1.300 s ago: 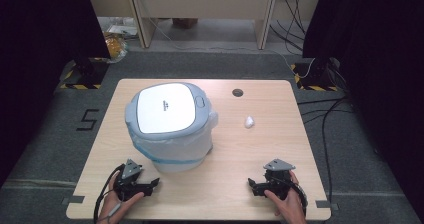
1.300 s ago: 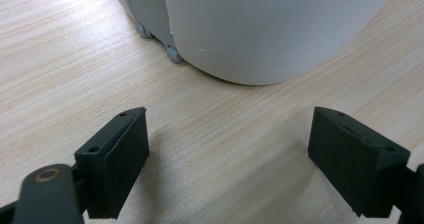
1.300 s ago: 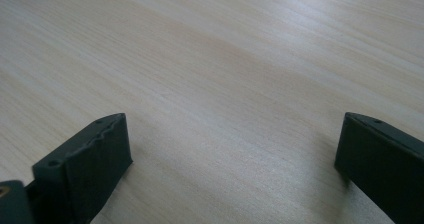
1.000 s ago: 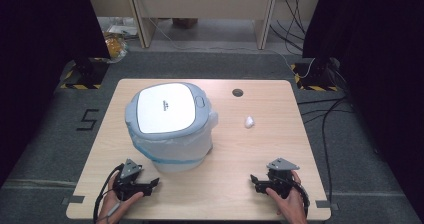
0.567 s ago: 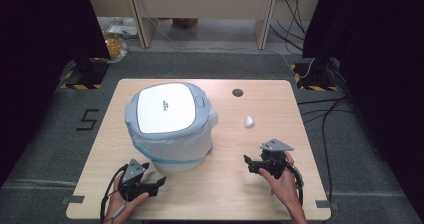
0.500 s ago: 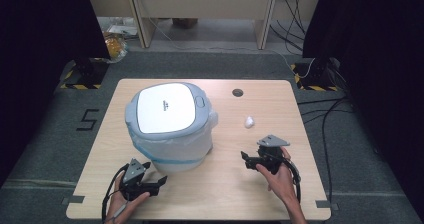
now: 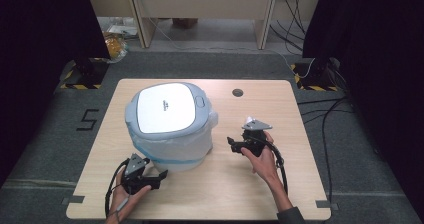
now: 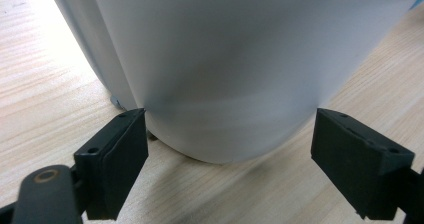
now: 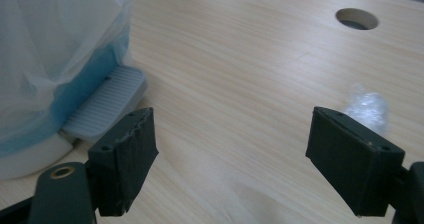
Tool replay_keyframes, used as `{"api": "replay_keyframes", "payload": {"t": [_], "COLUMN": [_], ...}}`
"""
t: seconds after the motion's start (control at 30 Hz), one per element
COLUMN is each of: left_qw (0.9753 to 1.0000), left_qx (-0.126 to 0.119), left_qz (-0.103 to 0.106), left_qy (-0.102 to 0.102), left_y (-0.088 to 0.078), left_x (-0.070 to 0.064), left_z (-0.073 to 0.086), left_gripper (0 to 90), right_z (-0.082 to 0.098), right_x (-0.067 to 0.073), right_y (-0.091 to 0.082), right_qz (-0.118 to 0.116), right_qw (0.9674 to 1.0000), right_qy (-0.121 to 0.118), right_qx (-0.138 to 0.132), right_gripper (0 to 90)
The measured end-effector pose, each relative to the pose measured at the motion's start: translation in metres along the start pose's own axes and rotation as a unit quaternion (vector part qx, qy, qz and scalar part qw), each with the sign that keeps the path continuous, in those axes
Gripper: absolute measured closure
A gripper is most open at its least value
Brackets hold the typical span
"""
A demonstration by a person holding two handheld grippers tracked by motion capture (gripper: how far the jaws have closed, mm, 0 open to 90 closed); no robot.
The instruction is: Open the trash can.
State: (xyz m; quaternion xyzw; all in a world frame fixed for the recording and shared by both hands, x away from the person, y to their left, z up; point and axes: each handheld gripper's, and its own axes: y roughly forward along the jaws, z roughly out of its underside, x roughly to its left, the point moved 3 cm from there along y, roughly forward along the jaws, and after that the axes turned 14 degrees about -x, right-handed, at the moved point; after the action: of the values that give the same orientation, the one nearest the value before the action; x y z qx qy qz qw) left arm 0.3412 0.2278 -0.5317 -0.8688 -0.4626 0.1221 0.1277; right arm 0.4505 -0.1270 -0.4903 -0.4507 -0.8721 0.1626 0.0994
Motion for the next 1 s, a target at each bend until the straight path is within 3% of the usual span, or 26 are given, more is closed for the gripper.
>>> {"api": "replay_keyframes", "payload": {"t": [0.07, 0.17, 0.23, 0.33, 0.4, 0.7, 0.77, 0.8, 0.93, 1.0], "left_qw": [1.0000, 0.9998, 0.9995, 0.9990, 0.9987, 0.9987, 0.9987, 0.9987, 0.9988, 0.9987], "left_qx": [0.003, 0.004, 0.005, 0.007, 0.006, 0.007, 0.006, 0.005, 0.005, 0.004], "left_qz": [-0.003, -0.016, -0.028, -0.043, -0.048, -0.048, -0.046, -0.046, -0.045, -0.049], "left_qy": [-0.006, -0.014, -0.014, -0.013, -0.017, -0.016, -0.019, -0.020, -0.019, -0.018], "left_y": [0.001, 0.003, 0.003, 0.005, 0.007, 0.013, 0.014, 0.015, 0.016, 0.016], "left_x": [0.002, 0.007, 0.011, 0.016, 0.019, 0.024, 0.024, 0.024, 0.025, 0.026], "left_z": [-0.001, -0.002, -0.003, -0.006, -0.006, -0.008, -0.008, -0.008, -0.009, -0.009], "left_gripper": [14.8, 14.9, 15.0, 15.0, 15.2, 15.6, 15.8, 15.8, 15.8, 15.8], "right_z": [0.003, 0.006, 0.005, 0.000, -0.004, -0.010, -0.009, -0.008, -0.004, -0.004], "right_x": [-0.002, -0.004, -0.006, -0.004, -0.002, 0.011, 0.012, 0.012, 0.016, 0.019], "right_y": [0.006, 0.013, 0.019, 0.029, 0.038, 0.082, 0.091, 0.099, 0.107, 0.108], "right_qz": [-0.009, -0.001, -0.004, 0.000, -0.009, -0.001, 0.004, 0.009, 0.000, -0.005], "right_qw": [0.9998, 0.9999, 0.9997, 1.0000, 0.9999, 0.9999, 0.9998, 0.9995, 0.9994, 0.9988], "right_qy": [0.017, 0.013, 0.025, 0.007, 0.012, 0.009, 0.013, 0.026, 0.031, 0.045], "right_qx": [-0.001, 0.000, -0.007, -0.005, -0.001, 0.014, 0.017, 0.017, 0.017, 0.017], "right_gripper": [19.9, 20.1, 19.8, 20.4, 19.9, 20.8, 20.9, 21.1, 23.2, 25.6]}}
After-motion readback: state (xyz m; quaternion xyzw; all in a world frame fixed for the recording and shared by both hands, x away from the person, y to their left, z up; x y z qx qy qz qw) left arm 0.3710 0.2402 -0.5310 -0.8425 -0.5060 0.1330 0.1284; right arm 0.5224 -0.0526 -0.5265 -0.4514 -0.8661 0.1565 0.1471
